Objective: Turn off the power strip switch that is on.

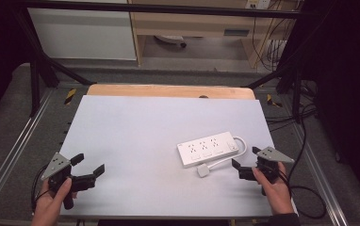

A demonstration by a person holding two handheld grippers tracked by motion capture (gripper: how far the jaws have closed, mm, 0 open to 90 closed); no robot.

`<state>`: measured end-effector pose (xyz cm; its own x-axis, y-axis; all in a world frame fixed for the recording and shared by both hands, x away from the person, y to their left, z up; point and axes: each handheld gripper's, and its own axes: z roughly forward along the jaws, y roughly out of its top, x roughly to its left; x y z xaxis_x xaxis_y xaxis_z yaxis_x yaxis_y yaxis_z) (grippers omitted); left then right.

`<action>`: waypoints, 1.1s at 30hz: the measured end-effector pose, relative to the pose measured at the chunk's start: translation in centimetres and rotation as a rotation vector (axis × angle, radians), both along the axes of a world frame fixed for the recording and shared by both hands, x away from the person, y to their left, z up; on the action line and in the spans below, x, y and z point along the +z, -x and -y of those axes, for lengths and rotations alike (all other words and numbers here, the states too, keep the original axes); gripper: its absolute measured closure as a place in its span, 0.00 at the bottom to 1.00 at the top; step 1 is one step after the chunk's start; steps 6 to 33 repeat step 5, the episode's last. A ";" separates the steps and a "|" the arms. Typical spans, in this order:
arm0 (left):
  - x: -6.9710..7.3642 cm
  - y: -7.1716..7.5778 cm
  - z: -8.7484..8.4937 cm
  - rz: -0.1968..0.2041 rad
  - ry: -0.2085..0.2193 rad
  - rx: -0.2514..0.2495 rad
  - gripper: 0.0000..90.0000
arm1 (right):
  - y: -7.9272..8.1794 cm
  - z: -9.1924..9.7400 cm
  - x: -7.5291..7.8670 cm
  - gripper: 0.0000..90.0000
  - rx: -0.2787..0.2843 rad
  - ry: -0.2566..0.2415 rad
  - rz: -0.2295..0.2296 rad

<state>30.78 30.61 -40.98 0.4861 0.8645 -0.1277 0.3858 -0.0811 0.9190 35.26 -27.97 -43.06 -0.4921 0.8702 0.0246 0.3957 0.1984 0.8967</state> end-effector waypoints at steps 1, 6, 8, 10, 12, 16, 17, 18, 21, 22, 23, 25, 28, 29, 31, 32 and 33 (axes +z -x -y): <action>0.0 0.0 0.0 0.000 0.001 0.000 0.06 | -0.1 -0.1 -0.3 0.04 0.009 0.014 -0.019; 0.0 0.0 0.0 0.000 -0.001 -0.002 0.06 | -0.3 -0.2 -1.1 0.04 0.021 0.051 -0.084; 0.0 0.0 0.0 0.000 -0.001 -0.002 0.06 | -0.3 -0.2 -1.1 0.04 0.021 0.051 -0.084; 0.0 0.0 0.0 0.000 -0.001 -0.002 0.06 | -0.3 -0.2 -1.1 0.04 0.021 0.051 -0.084; 0.0 0.0 0.0 0.000 -0.001 -0.002 0.06 | -0.3 -0.2 -1.1 0.04 0.021 0.051 -0.084; 0.0 0.0 0.0 0.000 -0.001 -0.002 0.06 | -0.3 -0.2 -1.1 0.04 0.021 0.051 -0.084; 0.0 0.0 0.0 0.000 -0.001 -0.002 0.06 | -0.3 -0.2 -1.1 0.04 0.021 0.051 -0.084; 0.0 0.0 0.0 0.000 -0.001 -0.002 0.06 | -0.3 -0.2 -1.1 0.04 0.021 0.051 -0.084; 0.0 0.0 0.0 0.000 -0.001 -0.002 0.06 | -0.3 -0.2 -1.1 0.04 0.021 0.051 -0.084; 0.0 0.0 0.0 0.000 -0.001 -0.002 0.06 | -0.3 -0.2 -1.1 0.04 0.021 0.051 -0.084; 0.0 0.0 0.0 0.000 -0.001 -0.002 0.06 | -0.3 -0.2 -1.1 0.04 0.021 0.051 -0.084; 0.0 0.0 0.0 0.000 -0.001 -0.002 0.06 | -0.3 -0.2 -1.1 0.04 0.021 0.051 -0.084; 0.0 0.0 0.0 0.000 -0.001 -0.002 0.06 | -0.3 -0.2 -1.1 0.04 0.021 0.051 -0.084; 0.0 0.0 0.0 0.000 -0.001 -0.002 0.06 | -0.3 -0.2 -1.1 0.04 0.021 0.051 -0.084; 0.0 0.0 0.0 0.000 -0.001 -0.002 0.06 | -0.3 -0.2 -1.1 0.04 0.021 0.051 -0.084; 0.0 0.0 0.0 0.000 -0.001 -0.002 0.06 | -0.3 -0.2 -1.1 0.04 0.021 0.051 -0.084; 0.0 0.0 0.0 0.000 -0.001 -0.002 0.06 | -0.3 -0.2 -1.1 0.04 0.021 0.051 -0.084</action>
